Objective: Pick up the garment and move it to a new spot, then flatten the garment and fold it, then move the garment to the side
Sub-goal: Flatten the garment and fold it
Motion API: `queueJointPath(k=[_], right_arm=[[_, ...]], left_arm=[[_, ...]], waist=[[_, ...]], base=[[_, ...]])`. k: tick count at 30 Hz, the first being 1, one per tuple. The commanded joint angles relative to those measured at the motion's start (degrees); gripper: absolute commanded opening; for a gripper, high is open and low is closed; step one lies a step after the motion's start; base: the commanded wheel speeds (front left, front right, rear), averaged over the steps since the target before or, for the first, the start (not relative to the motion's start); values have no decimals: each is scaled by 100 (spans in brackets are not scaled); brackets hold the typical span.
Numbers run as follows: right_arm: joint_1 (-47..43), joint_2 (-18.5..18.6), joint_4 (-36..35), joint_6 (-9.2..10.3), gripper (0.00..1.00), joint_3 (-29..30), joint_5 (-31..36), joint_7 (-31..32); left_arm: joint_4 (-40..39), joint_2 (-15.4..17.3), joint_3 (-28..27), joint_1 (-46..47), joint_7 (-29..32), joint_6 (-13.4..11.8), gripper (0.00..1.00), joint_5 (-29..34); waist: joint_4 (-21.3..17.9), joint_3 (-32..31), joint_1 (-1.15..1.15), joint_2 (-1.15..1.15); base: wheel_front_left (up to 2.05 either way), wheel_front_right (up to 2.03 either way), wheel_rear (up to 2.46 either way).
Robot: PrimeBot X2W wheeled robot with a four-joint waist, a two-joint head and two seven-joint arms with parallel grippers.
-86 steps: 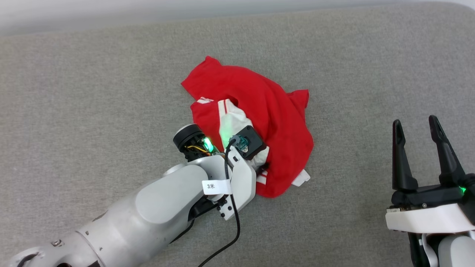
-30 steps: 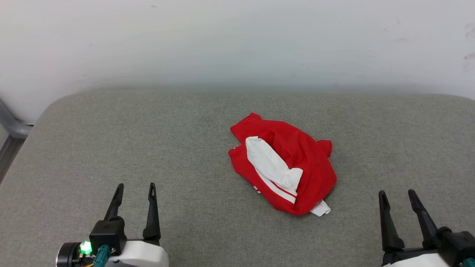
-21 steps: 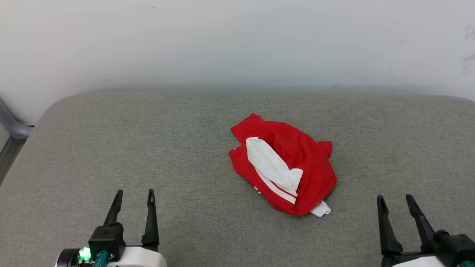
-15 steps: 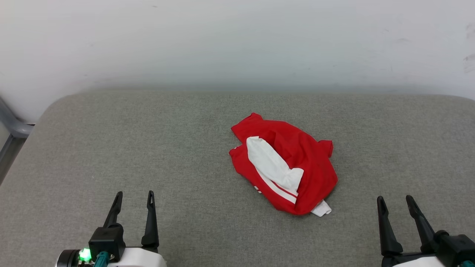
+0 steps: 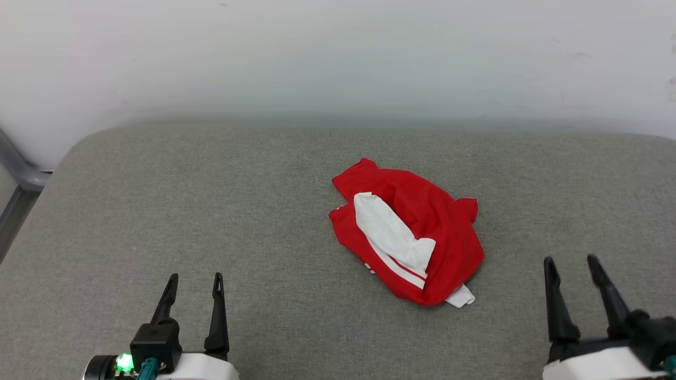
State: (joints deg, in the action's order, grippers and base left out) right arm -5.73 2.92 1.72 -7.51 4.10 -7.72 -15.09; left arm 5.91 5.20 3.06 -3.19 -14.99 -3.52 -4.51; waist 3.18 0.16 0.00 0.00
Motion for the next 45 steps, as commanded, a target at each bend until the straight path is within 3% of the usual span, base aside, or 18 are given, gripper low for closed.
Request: queueJointPath(k=[1,7,12,17,21,30,35,42,45], right_arm=[[205,-7,-115,4,100,42,81,-12],[997,126,-497,4,100,85,364,-12],[1878,725,-486,4,100,-376,180,-12],[2707,1575,52,4,100,-1497,-310,97],[3358,2180,371,5,100,-2704,-991,910],[4539,3212,619,5,100,-5269,-2684,3466],[5093,3306,902,6,100,-6080,-3220,4374],[5245,3034,1755,4,100,-6768,-3534,4578],[5139,2902,2144,3,100,-7089,-3609,4319]], left_arm=[[17,-13,-30,27,-29,31,100,39],[28,-77,-46,138,-29,102,100,83],[37,-118,-54,230,-29,153,100,119],[72,-142,-43,289,-29,191,100,120],[89,-162,-55,360,-29,207,100,117],[91,-207,25,569,-23,250,100,107],[84,-222,122,764,-23,222,100,67],[104,-232,217,963,-23,189,100,7],[135,-233,263,997,-23,149,100,-42]], waist=[[12,12,0,0],[80,119,0,0],[151,242,0,0],[238,327,0,0],[286,410,0,0],[416,781,0,0],[515,1108,0,0],[635,1408,0,0],[682,1435,0,0]], base=[[0,0,0],[0,0,0],[0,0,0],[0,0,0],[0,0,0],[0,0,0],[0,0,0],[0,0,0],[0,0,0]])
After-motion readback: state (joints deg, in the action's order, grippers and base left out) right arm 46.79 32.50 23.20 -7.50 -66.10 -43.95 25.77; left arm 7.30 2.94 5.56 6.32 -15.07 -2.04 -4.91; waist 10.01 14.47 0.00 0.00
